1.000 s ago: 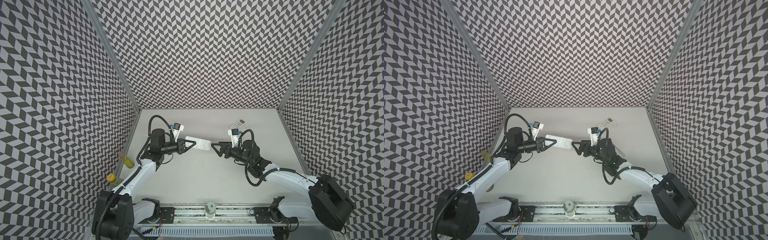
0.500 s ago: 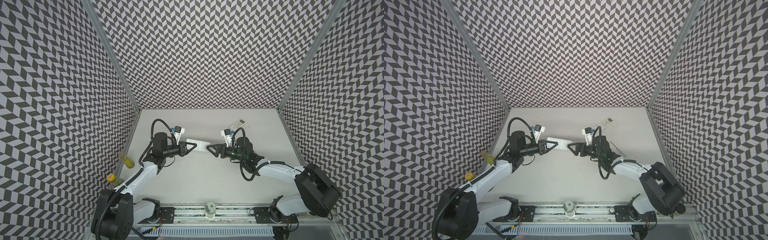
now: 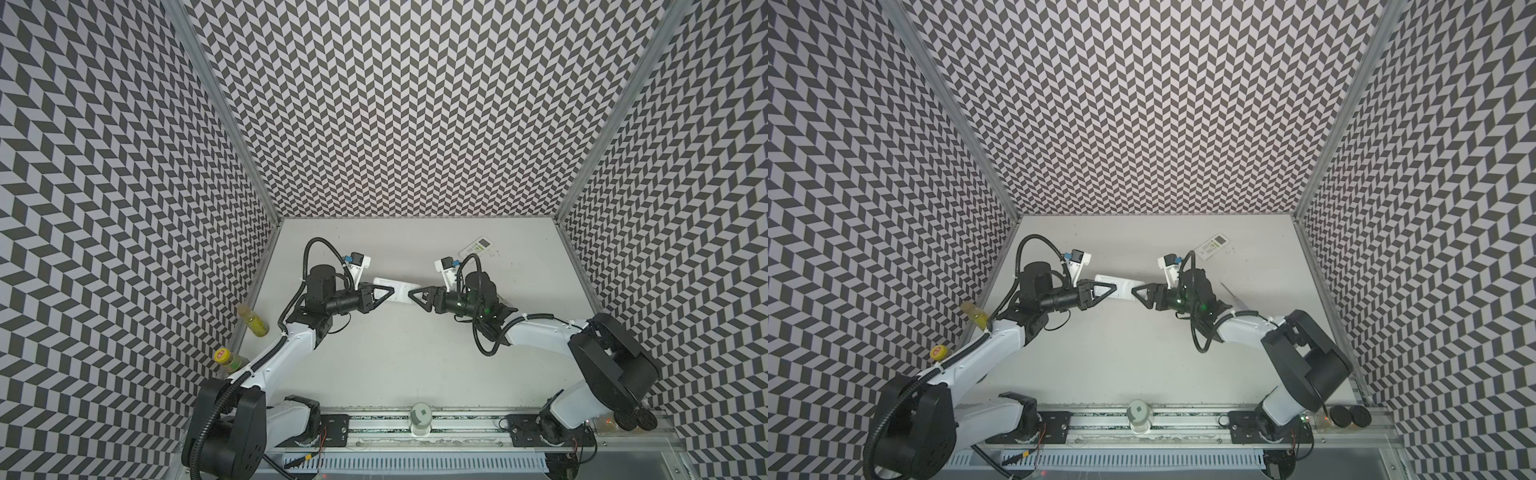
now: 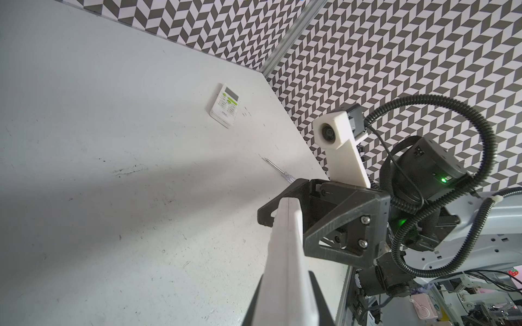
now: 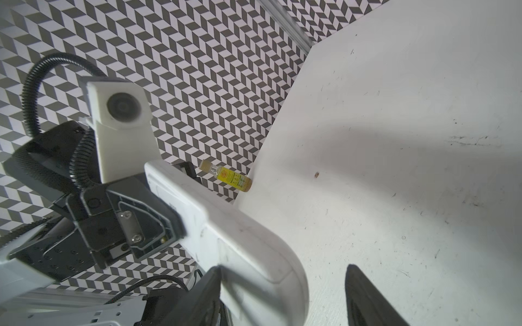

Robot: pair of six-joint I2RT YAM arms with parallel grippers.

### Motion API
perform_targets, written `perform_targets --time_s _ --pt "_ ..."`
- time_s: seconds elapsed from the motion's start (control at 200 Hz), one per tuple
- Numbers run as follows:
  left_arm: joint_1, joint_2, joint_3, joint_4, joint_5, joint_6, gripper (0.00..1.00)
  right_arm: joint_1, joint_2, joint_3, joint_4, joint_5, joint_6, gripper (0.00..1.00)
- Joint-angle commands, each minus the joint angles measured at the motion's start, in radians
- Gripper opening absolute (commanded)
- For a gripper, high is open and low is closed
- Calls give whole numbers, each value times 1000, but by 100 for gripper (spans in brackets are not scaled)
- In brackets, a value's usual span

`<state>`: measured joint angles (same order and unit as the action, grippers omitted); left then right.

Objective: Unload the batteries from the remote control

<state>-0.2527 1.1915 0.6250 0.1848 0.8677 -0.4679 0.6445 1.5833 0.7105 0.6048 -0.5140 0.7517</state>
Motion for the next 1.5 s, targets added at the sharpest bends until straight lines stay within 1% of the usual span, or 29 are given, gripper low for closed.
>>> perform_targets --time_s 0.0,0.145,0.27,0.356,0.426,0.511,0.656,0.751,0.816,0.876,1.092,1.492 --pt "-5 -4 39 22 9 3 0 0 17 33 43 -15 -10 64" --pt "-5 -3 39 24 12 5 0 -8 23 16 59 -16 -4 54" --pt "-3 2 43 25 13 2 0 -10 27 16 62 -19 -11 43" --pt "-2 2 42 25 14 3 0 -13 27 12 61 -13 -14 41" --pt "1 2 42 22 13 5 0 -18 27 10 57 -9 -22 37" --pt "7 3 43 22 8 4 0 -24 23 1 52 -3 -29 37" --pt "12 6 44 18 -2 8 0 -24 12 -9 50 -2 -39 43" --pt "16 10 47 15 -8 12 0 -25 -1 -16 62 -11 -41 55" --pt "16 10 46 15 -9 14 0 -23 -12 -19 73 -12 -37 64" --pt "16 8 47 15 -7 15 0 -20 -14 -18 70 -7 -38 69" --pt "15 2 44 16 -5 20 0 -10 18 14 53 5 -41 70" --pt "15 -6 44 16 1 21 0 8 44 44 33 11 -65 66"
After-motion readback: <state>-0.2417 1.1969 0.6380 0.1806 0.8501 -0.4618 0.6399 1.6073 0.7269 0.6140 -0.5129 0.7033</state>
